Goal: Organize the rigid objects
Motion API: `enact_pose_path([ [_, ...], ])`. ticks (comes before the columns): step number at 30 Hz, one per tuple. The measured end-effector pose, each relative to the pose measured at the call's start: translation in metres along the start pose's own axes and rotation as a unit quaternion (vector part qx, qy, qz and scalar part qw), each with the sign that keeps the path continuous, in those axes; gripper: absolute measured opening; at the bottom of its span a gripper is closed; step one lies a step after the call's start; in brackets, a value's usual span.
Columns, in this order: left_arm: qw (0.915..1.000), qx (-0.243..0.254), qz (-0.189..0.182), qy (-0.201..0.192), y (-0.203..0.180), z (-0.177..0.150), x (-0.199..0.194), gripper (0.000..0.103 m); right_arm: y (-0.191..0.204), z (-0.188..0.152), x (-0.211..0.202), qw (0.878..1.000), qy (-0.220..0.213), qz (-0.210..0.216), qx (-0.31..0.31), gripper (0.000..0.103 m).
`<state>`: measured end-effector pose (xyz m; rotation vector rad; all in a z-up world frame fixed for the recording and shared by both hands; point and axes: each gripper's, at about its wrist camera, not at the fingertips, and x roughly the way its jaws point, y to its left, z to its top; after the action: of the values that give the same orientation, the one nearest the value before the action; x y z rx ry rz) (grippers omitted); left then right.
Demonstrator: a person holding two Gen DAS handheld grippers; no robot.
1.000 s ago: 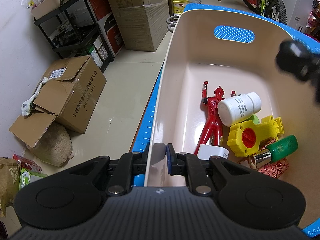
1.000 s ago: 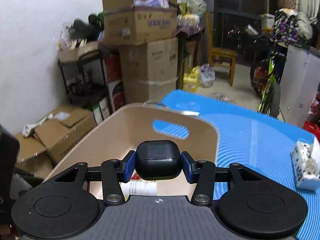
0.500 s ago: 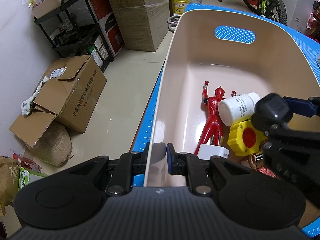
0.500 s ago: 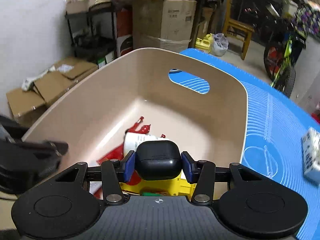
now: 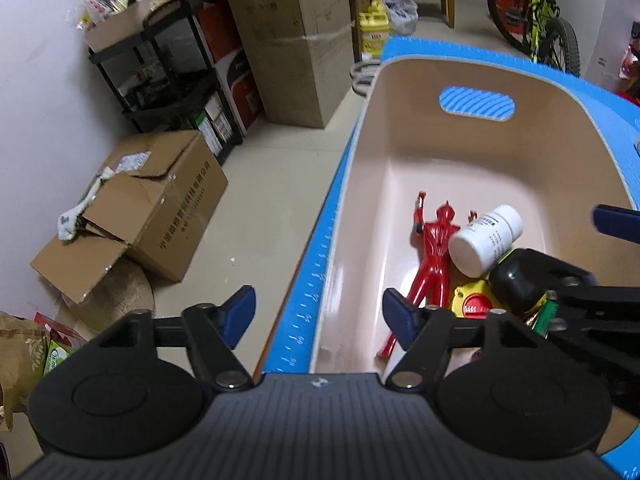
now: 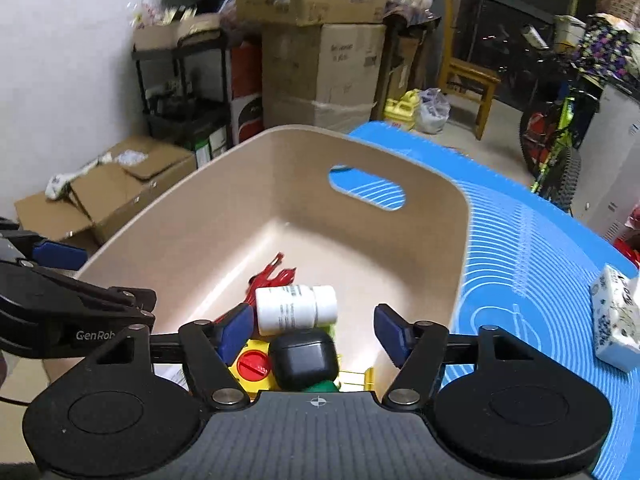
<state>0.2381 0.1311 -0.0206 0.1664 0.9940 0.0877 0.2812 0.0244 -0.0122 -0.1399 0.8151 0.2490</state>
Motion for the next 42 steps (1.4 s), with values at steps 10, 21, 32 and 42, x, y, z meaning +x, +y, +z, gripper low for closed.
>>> enact_pose_path([
  [10,0.9989,0.0,0.002,-0.047,-0.006,-0.003,-0.041,0.087,-0.027,-0.001,-0.068,0.997,-0.052,-0.012,0.056,0.093],
  [21,0.9962,-0.006,-0.024,-0.083,-0.018,-0.016,-0.107,0.088,-0.045,-0.017,-0.146,0.992,-0.078,-0.051,0.088,0.096],
  [32,0.9937,0.001,-0.037,-0.106,-0.036,-0.044,-0.167,0.088,-0.054,-0.055,-0.232,0.986,-0.1,-0.092,0.095,0.097],
  [42,0.9908,0.012,-0.042,-0.128,-0.051,-0.08,-0.215,0.089,-0.058,-0.101,-0.289,0.982,-0.113,-0.105,0.11,0.097],
])
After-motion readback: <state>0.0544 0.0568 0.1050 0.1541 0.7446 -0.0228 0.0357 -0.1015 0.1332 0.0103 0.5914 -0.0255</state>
